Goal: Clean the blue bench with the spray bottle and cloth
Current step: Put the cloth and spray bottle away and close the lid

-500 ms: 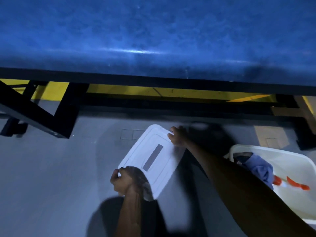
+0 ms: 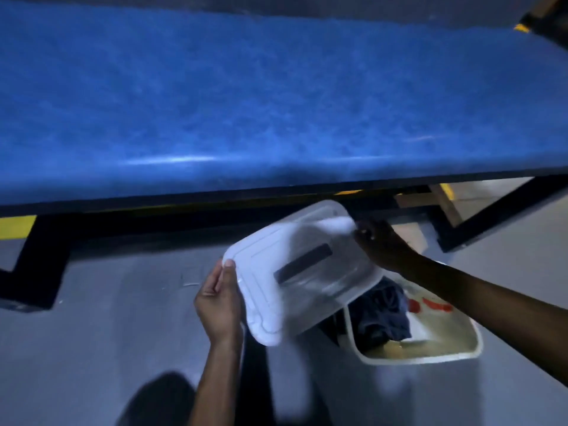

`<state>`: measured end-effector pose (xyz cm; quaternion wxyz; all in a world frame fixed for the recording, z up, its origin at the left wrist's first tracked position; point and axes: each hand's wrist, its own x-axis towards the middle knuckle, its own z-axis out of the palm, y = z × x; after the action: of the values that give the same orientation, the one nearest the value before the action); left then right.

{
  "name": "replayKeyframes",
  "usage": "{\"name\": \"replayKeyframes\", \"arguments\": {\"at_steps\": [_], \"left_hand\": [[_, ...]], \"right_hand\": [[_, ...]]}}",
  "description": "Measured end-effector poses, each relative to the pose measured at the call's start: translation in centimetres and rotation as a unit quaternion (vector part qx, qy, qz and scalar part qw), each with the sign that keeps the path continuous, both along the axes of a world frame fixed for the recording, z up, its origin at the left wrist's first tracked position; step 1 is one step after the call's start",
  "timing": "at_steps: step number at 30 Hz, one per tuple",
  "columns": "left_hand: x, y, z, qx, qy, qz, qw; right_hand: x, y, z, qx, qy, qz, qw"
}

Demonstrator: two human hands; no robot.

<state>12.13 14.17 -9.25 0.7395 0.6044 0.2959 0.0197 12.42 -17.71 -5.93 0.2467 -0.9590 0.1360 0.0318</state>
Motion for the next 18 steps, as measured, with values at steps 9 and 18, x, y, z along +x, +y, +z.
{"name": "replayKeyframes", "arguments": {"at_steps": [9,18], "left_hand": [[-5.5,-16.9,-0.3,0.238,-0.110,-0.351,0.899],[-7.7,-18.5,-3.0,0.285,-0.108,-0.317,0.898]], "right_hand": [[-18.2,-14.9,-2.3,-0.017,0.029,-0.285,0.958],[-21.1,-13.4,-4.6,0.015,0.080,-0.269,0.960]]}}
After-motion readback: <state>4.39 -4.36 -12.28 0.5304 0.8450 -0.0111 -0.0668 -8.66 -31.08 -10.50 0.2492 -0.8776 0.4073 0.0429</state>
